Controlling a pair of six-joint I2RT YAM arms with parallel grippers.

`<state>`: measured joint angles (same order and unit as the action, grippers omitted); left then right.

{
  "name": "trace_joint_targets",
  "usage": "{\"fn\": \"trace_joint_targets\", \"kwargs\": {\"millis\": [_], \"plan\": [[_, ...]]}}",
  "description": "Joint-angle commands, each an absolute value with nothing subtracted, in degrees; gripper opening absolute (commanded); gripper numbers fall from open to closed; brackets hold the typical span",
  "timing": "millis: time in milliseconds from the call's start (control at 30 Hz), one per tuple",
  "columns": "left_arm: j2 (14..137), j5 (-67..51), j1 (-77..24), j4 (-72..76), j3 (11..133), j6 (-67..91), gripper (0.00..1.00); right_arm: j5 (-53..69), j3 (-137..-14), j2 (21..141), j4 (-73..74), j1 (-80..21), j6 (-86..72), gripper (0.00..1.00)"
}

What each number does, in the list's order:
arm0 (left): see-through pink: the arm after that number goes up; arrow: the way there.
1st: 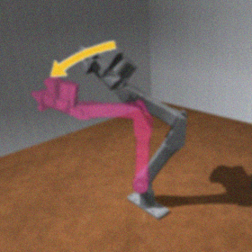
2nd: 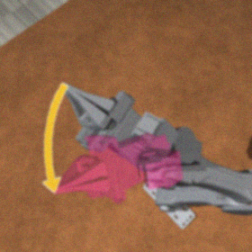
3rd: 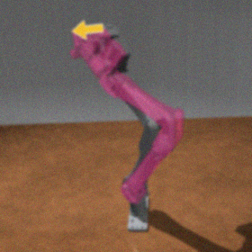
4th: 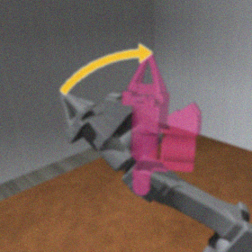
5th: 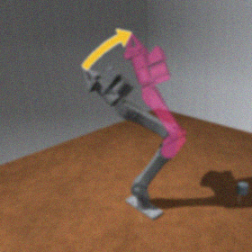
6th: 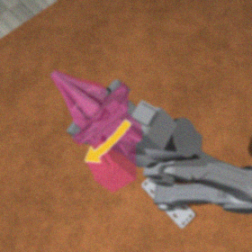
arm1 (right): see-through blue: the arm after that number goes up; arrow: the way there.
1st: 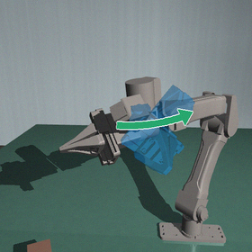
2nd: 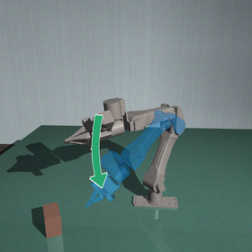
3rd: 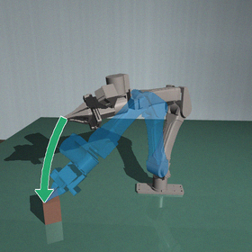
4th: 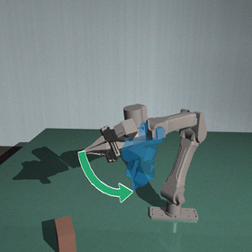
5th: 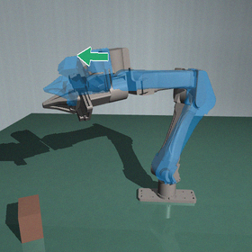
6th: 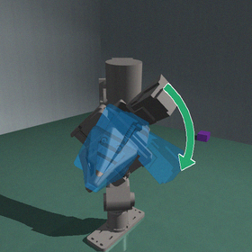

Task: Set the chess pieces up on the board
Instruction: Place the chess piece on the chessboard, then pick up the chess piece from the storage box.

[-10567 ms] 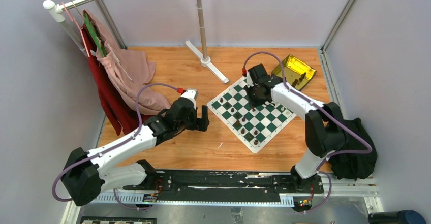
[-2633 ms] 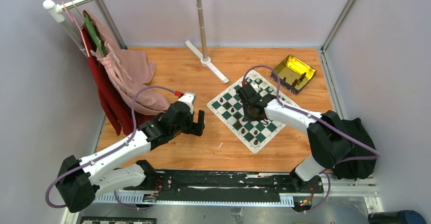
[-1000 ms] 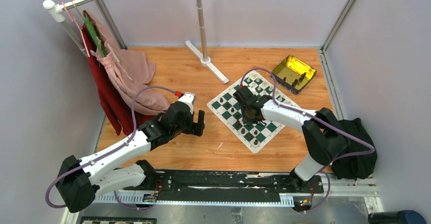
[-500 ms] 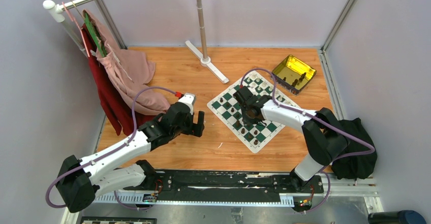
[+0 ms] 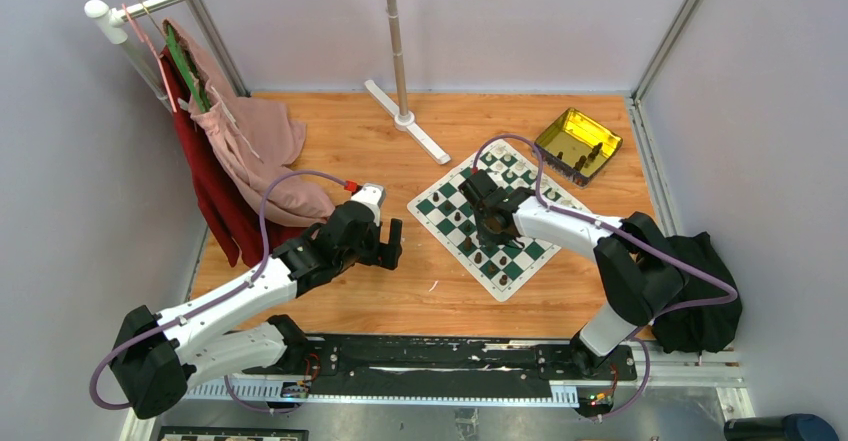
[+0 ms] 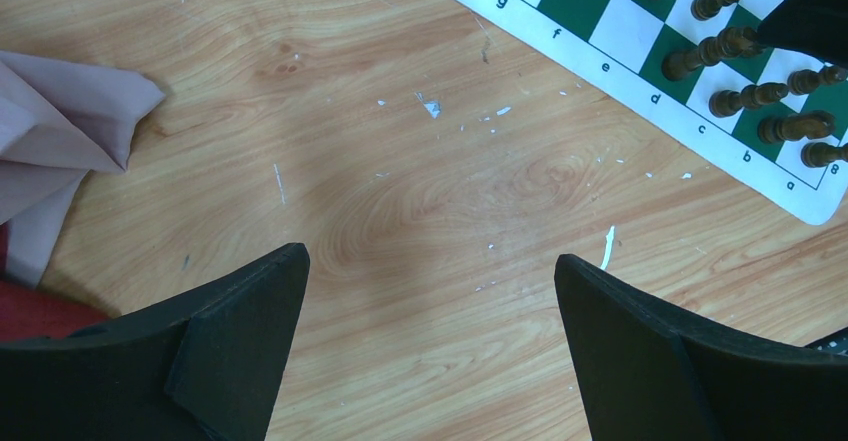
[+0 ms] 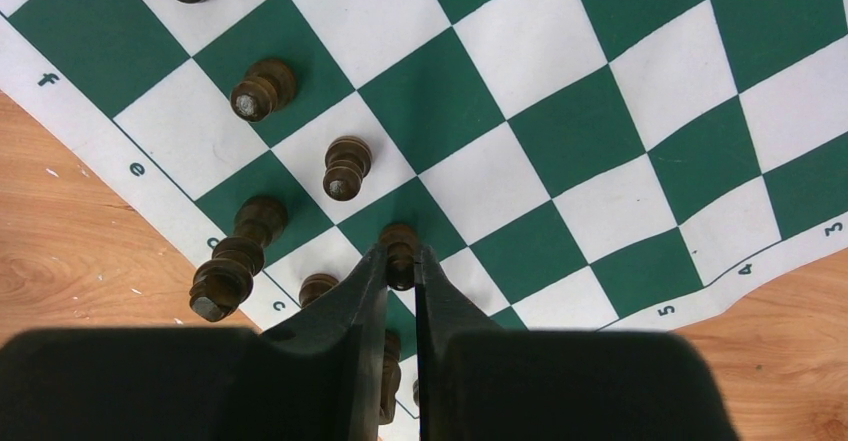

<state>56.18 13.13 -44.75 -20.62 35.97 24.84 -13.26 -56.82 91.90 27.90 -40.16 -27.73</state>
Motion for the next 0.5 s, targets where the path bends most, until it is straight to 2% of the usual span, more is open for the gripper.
{"fn": "trace_joint_targets", "kwargs": {"millis": [0,233,467], "plan": [[55.61,13.36,-44.56,-19.16,35.27,24.17,1.00,-13.65,-56.93,92.68,29.53,-41.28,-28.21,0.20],[55.61,13.45,-44.56,-19.00,35.27,24.42,1.00,-13.47,-57.85,92.46,30.20,-41.42,-27.60,0.28],[55.25,13.38,-44.56,-18.57,35.17,25.41,1.00,-13.38,-59.08,91.78,31.33,-41.66,-26.79,0.30]]}}
